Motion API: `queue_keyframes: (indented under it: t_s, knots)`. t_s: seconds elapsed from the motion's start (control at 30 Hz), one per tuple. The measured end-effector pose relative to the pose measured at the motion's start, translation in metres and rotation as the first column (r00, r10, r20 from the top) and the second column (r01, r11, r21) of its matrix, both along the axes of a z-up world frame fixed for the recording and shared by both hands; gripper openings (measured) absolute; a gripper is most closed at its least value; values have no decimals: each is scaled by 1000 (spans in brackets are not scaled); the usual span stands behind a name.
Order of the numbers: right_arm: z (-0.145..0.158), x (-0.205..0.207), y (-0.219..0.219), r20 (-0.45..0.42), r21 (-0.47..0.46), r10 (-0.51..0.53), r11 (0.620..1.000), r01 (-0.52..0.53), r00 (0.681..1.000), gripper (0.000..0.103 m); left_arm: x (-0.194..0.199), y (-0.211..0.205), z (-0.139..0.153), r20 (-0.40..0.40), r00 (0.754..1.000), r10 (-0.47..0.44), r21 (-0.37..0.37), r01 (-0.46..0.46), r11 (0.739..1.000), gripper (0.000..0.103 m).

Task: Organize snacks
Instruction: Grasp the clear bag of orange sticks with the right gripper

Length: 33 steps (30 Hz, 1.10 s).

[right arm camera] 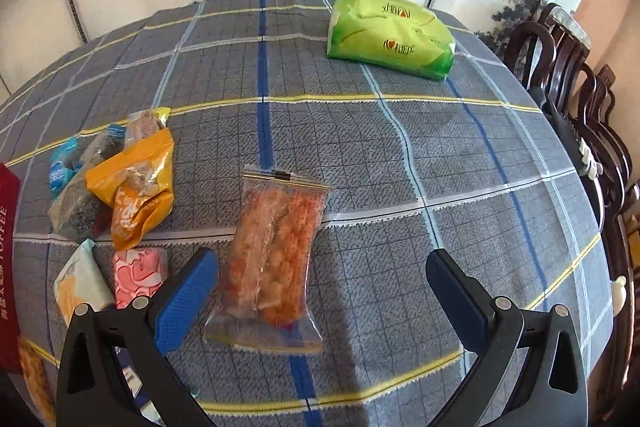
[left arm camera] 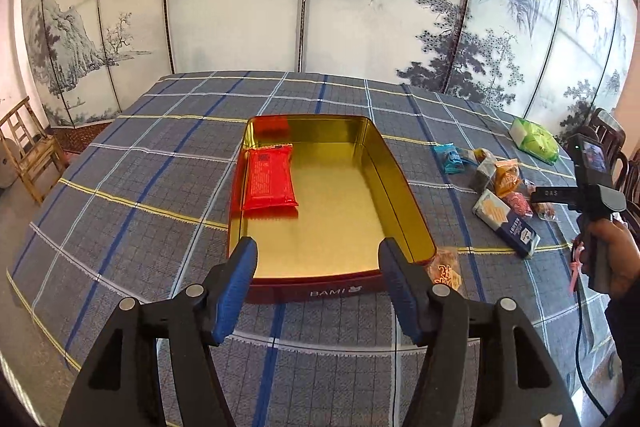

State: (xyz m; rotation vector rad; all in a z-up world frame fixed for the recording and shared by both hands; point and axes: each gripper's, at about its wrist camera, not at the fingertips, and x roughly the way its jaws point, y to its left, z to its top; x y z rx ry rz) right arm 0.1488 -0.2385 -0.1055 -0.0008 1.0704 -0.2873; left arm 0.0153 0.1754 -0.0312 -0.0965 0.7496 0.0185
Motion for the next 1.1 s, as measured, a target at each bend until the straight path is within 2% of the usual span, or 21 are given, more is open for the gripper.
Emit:
queue_keyframes:
  t_s: [0.1,0.2,0.3,0.33,0.37,0.53,0.7,0.87,1.1]
  knots:
    - [-11,9,5,-24,15,11,1000,-10,1000,100,-11,-1,-2,8,1000,-9,-3,9,1000,62]
    - [-11,9,1,2,64,-14,998,14,1000,91,-18,1,-2,15,1000,-11,-25,12,1000,62]
    - [-8,9,4,25,82,5,997,-7,1000,67,-22,2,-3,18,1000,-12,-37,12,999,62]
    - [-6,9,5,27,90,6,996,-8,1000,51,-24,2,-3,20,1000,-14,-41,15,999,62]
    - [-6,10,8,27,95,9,995,-11,1000,41,-25,3,-2,22,1000,-10,-42,11,999,62]
    - [-5,3,10,43,76,25,997,-28,999,41,-32,2,2,46,999,-2,-42,4,999,62]
    - [5,-13,6,97,41,30,999,-34,995,40,-37,-5,8,66,998,-5,-22,7,1000,62]
    - [26,-24,8,154,-12,28,1000,-26,988,40,-37,-13,6,58,998,-14,-19,15,1000,62]
    - [60,-38,30,236,-69,77,996,-62,969,40,-35,-21,-1,31,999,-8,1,8,1000,62]
